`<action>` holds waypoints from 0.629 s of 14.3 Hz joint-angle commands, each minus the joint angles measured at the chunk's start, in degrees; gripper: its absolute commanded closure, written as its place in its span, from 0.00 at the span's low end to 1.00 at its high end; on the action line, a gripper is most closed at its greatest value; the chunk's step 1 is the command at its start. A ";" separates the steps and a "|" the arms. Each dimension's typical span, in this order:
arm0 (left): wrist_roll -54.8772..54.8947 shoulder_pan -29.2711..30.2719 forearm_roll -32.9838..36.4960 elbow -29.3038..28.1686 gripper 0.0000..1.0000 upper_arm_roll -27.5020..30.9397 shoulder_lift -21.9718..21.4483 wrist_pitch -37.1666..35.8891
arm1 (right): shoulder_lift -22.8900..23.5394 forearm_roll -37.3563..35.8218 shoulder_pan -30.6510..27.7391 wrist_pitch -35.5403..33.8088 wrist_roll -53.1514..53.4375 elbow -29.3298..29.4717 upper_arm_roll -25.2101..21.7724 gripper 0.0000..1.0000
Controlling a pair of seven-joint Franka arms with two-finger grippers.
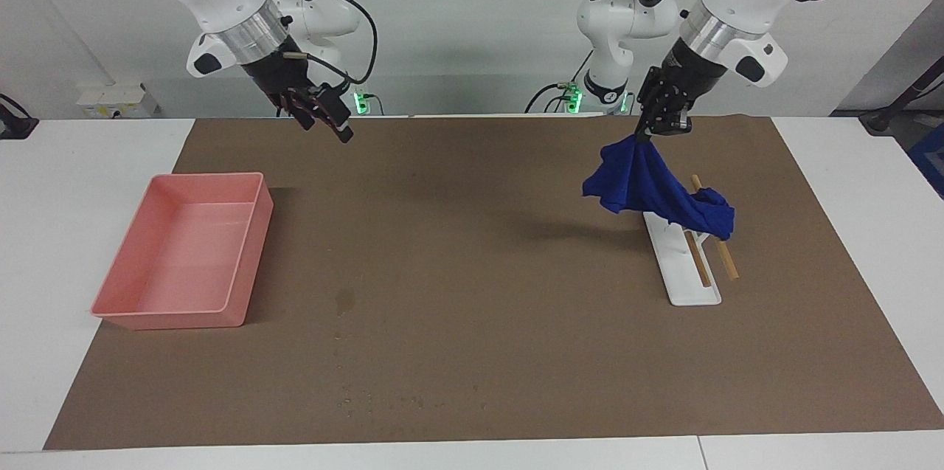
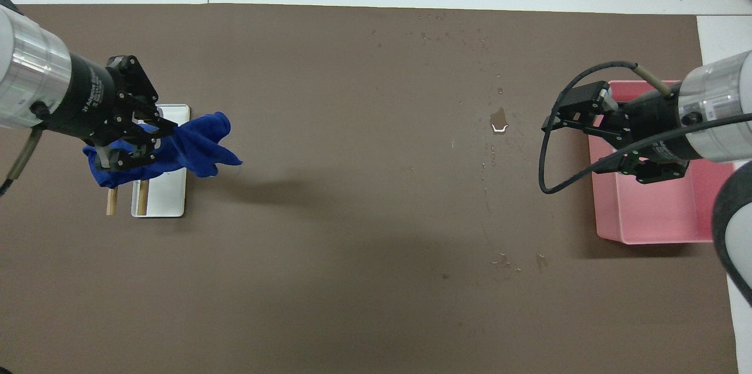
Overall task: Wipe water with towel using both arms
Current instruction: 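Carry the towel with the left gripper while the right gripper approaches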
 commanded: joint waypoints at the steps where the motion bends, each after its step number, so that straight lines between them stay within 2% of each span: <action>1: -6.29 -3.65 -0.26 1.13 1.00 0.15 0.00 1.69 | 0.11 4.89 0.31 3.04 6.18 -0.75 0.08 0.00; 9: -21.94 -11.30 0.44 2.18 1.00 -0.03 0.18 10.21 | 3.89 15.35 -0.12 4.46 10.87 -0.05 0.08 0.00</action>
